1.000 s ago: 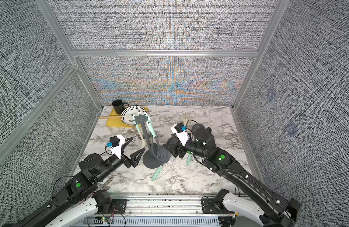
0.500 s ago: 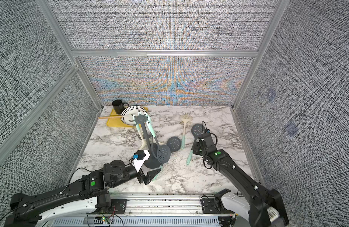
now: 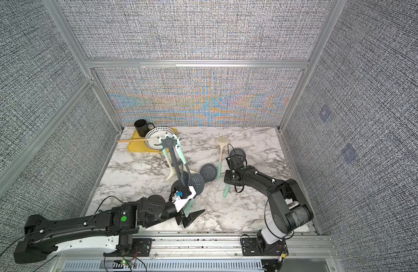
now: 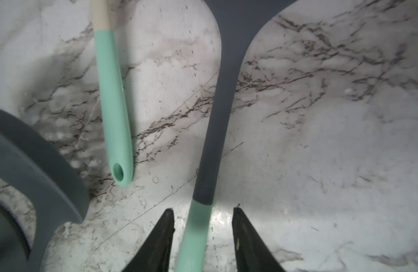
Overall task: Hang the skimmer on the kitchen utensil rack
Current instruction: Pick up the skimmer from the center of the board.
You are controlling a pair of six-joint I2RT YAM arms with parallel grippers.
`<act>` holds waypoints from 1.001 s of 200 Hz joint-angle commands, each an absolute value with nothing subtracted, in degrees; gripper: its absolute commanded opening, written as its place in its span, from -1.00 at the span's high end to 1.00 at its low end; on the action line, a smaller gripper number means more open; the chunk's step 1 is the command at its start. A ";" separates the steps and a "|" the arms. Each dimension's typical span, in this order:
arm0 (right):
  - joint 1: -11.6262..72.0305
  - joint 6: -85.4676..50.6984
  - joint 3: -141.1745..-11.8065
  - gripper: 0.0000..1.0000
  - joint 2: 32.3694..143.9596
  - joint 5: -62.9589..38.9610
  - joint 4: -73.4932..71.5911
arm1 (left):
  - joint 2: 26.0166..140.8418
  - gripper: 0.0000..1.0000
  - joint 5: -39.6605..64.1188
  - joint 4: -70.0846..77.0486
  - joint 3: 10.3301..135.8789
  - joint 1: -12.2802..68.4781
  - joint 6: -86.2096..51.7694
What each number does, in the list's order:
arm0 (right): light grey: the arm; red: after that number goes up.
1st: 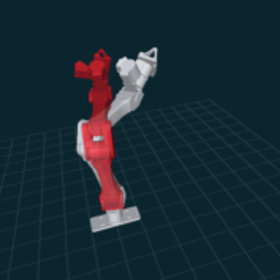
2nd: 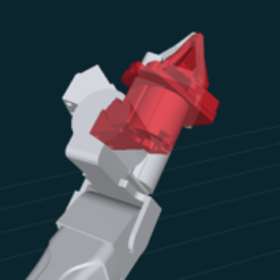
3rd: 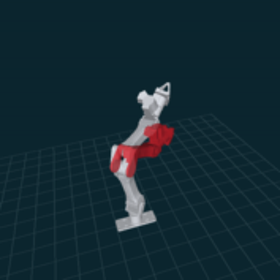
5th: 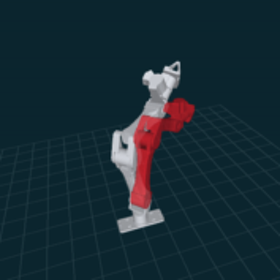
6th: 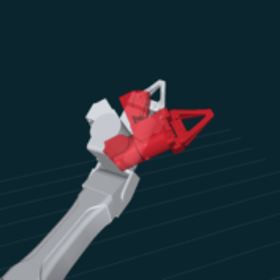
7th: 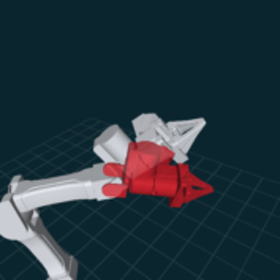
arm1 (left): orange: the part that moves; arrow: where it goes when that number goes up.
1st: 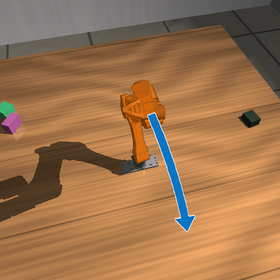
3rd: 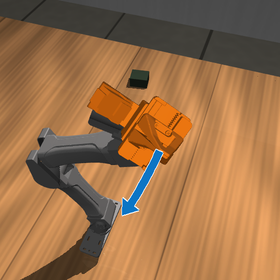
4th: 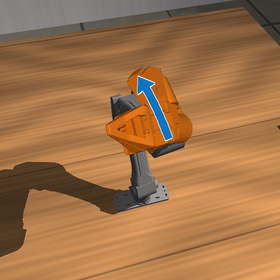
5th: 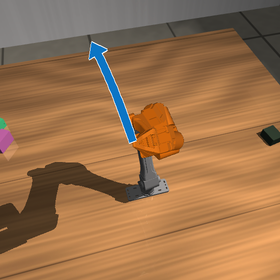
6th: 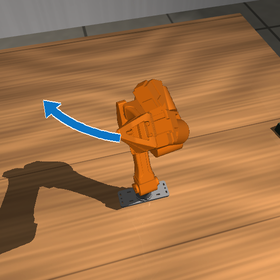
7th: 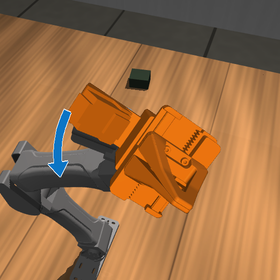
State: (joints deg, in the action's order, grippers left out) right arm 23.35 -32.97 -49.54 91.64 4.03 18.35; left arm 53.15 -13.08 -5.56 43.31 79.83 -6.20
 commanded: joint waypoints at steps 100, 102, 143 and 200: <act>23.16 -31.74 -50.51 0.53 99.97 9.53 19.59 | 57.29 -0.80 -10.33 -3.78 49.01 79.89 -2.73; 23.08 -31.80 -50.36 0.54 99.92 9.33 19.42 | 57.37 -0.80 -10.36 -3.76 49.14 79.85 -2.75; 20.87 -32.70 -46.78 1.00 95.60 5.94 15.63 | 57.92 -0.80 -12.17 -4.12 52.03 79.76 -2.10; 15.66 -29.70 -37.16 1.00 76.25 2.59 8.73 | 60.89 -0.80 -9.58 -9.80 62.78 74.97 -1.82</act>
